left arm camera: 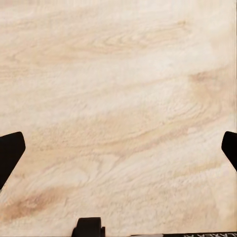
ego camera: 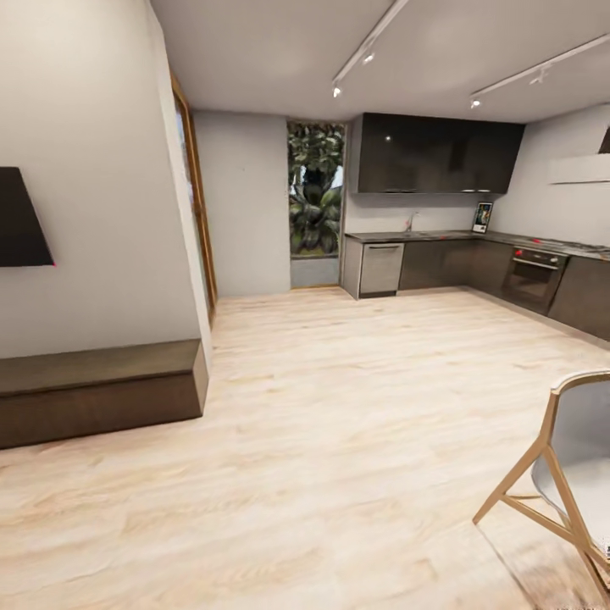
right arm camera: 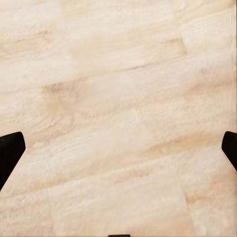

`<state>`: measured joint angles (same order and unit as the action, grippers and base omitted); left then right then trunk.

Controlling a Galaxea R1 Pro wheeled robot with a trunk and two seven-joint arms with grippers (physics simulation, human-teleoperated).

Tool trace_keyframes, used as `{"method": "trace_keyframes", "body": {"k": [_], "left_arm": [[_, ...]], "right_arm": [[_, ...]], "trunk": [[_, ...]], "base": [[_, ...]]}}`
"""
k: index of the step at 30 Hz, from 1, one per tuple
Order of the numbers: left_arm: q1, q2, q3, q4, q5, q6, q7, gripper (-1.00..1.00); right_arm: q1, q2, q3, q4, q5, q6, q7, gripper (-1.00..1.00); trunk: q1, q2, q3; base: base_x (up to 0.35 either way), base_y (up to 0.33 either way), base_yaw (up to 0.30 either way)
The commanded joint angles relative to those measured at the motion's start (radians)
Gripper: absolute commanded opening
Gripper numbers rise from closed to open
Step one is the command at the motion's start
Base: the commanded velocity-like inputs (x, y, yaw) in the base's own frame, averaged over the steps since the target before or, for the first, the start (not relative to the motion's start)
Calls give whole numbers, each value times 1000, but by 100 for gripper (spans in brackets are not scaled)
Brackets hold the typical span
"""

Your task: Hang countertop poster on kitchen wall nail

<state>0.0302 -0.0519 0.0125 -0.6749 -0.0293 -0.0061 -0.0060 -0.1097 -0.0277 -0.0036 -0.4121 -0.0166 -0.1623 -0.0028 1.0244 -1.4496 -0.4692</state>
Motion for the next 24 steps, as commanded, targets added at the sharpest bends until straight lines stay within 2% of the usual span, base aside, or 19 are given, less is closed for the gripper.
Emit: {"method": "trace_keyframes", "body": {"k": [1, 11, 15, 19, 24], "left_arm": [[1, 0, 1, -2, -3, -1, -1, 100], [1, 0, 1, -2, -3, -2, -1, 100], [1, 0, 1, -2, -4, -1, 0, 100], [1, 0, 2, -2, -3, 3, -1, 100], [1, 0, 1, -2, -4, 6, 0, 100]], "right_arm": [[-1, 0, 0, 1, -2, -3, 0, 100], [-1, 0, 1, 1, -2, -3, 0, 100], [-1, 0, 1, 1, -2, -3, 0, 100], [-1, 0, 1, 1, -1, -3, 0, 100], [-1, 0, 0, 1, 1, -5, 0, 100]], "trunk": [[1, 0, -1], [1, 0, -1], [1, 0, -1], [1, 0, -1], [1, 0, -1]], "base": [[333, 0, -300], [330, 0, -300], [124, 0, -278], [148, 0, -95], [301, 0, -16]]}}
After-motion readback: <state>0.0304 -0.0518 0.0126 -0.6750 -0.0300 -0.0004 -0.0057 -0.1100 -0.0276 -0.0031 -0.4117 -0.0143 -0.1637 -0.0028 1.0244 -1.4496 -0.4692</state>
